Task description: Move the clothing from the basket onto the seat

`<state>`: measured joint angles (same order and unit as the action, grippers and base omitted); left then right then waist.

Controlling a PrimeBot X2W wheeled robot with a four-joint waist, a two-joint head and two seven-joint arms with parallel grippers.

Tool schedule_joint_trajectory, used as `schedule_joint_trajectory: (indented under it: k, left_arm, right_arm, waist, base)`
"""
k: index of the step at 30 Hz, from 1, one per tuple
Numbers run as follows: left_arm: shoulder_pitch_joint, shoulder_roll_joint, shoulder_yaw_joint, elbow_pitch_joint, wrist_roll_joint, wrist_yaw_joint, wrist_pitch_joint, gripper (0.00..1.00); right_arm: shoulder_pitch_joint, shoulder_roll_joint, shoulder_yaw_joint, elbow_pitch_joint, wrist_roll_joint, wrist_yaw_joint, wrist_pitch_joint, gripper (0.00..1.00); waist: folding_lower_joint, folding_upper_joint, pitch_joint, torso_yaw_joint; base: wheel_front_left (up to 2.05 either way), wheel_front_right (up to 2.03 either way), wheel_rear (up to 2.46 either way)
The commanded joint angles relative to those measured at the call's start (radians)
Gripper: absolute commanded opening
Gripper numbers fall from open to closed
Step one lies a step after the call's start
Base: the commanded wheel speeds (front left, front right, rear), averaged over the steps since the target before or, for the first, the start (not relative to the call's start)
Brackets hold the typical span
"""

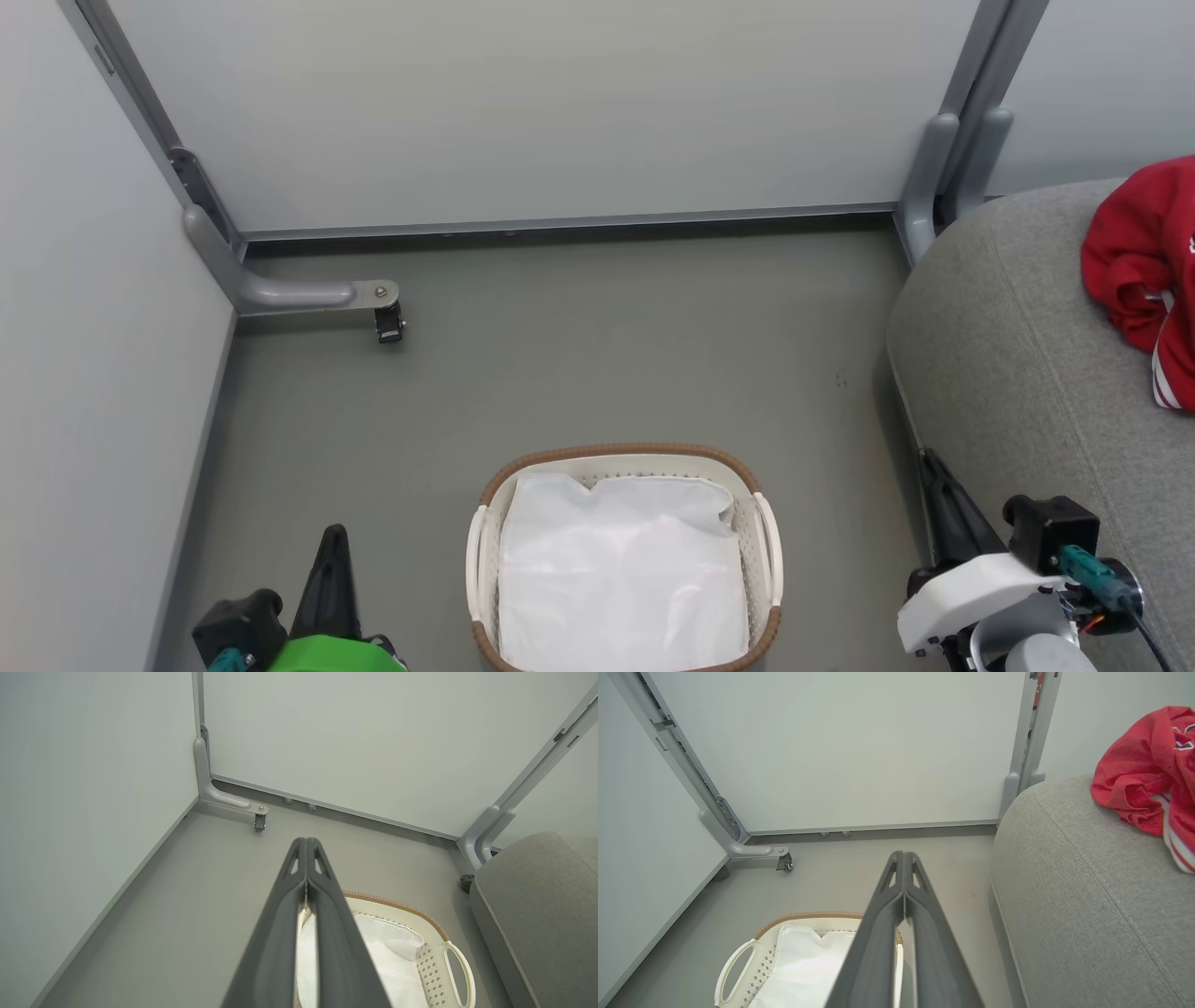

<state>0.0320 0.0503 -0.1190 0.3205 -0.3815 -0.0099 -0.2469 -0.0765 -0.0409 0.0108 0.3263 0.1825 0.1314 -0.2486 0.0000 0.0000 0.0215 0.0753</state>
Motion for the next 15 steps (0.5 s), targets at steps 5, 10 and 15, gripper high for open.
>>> schedule_joint_trajectory:
  k: [5, 10, 15]
  left_arm:
    - [-0.016, 0.001, 0.025, -0.02, -0.109, -0.013, 0.029, 0.0]
    - [-0.026, 0.001, 0.04, -0.024, -0.19, -0.021, 0.053, 0.0]
    - [-0.036, 0.001, 0.054, -0.028, -0.266, -0.028, 0.076, 0.0]
  right_arm:
    - [-0.017, -0.003, -0.015, -0.018, 0.127, 0.0, 0.031, 0.0]
    - [-0.016, -0.004, -0.021, -0.026, 0.222, 0.0, 0.053, 0.0]
    - [-0.016, -0.004, -0.028, -0.032, 0.311, 0.0, 0.075, 0.0]
  waist:
    - [0.0, 0.0, -0.001, -0.003]
    - [0.0, 0.0, -0.002, -0.007]
    - [0.0, 0.0, -0.002, -0.01]
  base:
    - [0.0, 0.0, 0.0]
    - [0.0, 0.0, 0.0]
    - [0.0, 0.0, 0.0]
